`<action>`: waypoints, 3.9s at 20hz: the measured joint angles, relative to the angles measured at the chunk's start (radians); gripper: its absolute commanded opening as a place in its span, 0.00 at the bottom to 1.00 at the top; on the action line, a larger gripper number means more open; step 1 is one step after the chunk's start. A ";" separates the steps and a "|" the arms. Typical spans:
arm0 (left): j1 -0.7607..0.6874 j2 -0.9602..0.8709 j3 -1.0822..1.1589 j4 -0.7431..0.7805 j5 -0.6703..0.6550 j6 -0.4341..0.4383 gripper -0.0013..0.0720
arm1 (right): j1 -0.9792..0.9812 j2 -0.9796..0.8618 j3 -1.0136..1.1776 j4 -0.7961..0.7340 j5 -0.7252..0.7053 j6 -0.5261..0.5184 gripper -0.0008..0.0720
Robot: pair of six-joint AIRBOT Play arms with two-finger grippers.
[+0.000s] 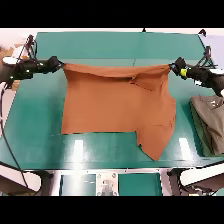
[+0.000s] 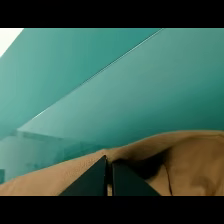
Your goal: Fold the shirts.
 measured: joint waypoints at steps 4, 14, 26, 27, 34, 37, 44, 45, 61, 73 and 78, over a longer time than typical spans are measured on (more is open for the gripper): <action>-0.009 -0.042 0.081 0.154 -0.070 -0.089 0.04 | -0.032 -0.063 0.072 -0.068 0.100 0.042 0.03; -0.013 -0.040 0.058 0.561 -0.412 -0.309 0.05 | -0.094 -0.016 0.029 -0.549 0.423 0.189 0.03; -0.072 -0.036 -0.019 0.634 -0.431 -0.385 0.56 | -0.087 -0.004 0.022 -0.629 0.476 0.267 0.43; -0.060 -0.025 -0.018 0.640 -0.465 -0.407 0.56 | -0.101 0.008 0.031 -0.632 0.508 0.281 0.42; 0.032 0.331 -0.397 0.655 -0.527 -0.488 0.56 | -0.247 0.262 -0.251 -0.658 0.675 0.328 0.41; 0.044 0.586 -0.686 0.635 -0.439 -0.521 0.56 | -0.317 0.440 -0.509 -0.661 0.676 0.362 0.42; -0.063 0.902 -1.166 0.409 -0.105 -0.575 0.71 | -0.356 0.704 -0.836 -0.634 0.502 0.392 0.42; -0.088 0.912 -1.196 0.392 -0.048 -0.591 0.71 | -0.357 0.715 -0.848 -0.620 0.492 0.392 0.42; -0.309 0.916 -1.298 0.154 0.417 -0.669 0.56 | -0.357 0.743 -0.881 -0.537 0.436 0.393 0.72; -0.379 0.863 -1.302 0.134 0.548 -0.658 0.05 | -0.357 0.742 -0.957 -0.728 0.534 0.544 0.72; -0.380 0.863 -1.300 0.128 0.547 -0.657 0.05 | -0.311 0.739 -1.041 -0.637 0.461 0.529 0.23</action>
